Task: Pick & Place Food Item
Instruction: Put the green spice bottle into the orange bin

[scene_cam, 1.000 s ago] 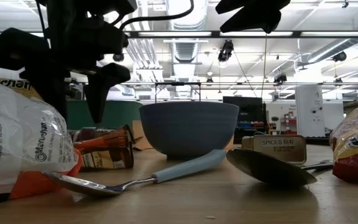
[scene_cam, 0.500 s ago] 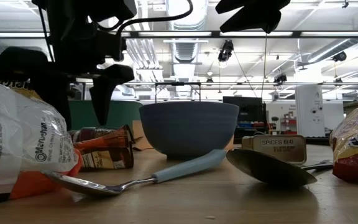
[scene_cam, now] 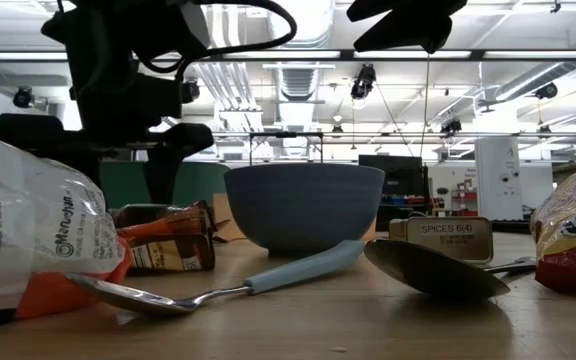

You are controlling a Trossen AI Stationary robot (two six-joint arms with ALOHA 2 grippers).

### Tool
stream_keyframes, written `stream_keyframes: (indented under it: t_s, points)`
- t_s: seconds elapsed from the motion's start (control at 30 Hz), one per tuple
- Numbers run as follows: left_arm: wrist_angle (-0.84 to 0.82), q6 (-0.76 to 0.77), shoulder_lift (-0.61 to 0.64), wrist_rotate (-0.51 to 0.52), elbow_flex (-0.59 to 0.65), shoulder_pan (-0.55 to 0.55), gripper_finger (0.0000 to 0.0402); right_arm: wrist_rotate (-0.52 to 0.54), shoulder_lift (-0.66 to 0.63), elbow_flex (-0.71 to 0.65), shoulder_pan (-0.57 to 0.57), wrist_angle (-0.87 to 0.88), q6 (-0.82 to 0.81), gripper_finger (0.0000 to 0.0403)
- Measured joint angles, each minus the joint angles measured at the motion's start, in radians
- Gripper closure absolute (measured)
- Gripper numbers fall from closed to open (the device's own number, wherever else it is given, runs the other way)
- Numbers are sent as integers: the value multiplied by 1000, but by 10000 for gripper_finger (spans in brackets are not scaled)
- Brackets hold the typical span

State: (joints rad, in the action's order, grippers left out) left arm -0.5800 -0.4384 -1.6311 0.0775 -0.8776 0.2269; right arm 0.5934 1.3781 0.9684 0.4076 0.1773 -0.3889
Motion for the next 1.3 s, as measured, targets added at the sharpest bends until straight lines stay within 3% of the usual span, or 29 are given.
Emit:
stream_keyframes:
  t_s: [0.67, 0.77, 0.93, 1.3]
  points:
    - [41, 57, 2, -43, 29, 0, 130, 0, 0, 0, 0, -4, -1, 110]
    - [42, 57, 0, -45, 30, 0, 153, 0, 0, 0, 0, -4, -1, 110]
    - [43, 53, 0, -48, 32, 1, 230, 0, 0, 0, 0, -4, -1, 110]
    - [38, 72, 0, -49, 26, 1, 231, 0, 0, 0, 0, -4, -1, 110]
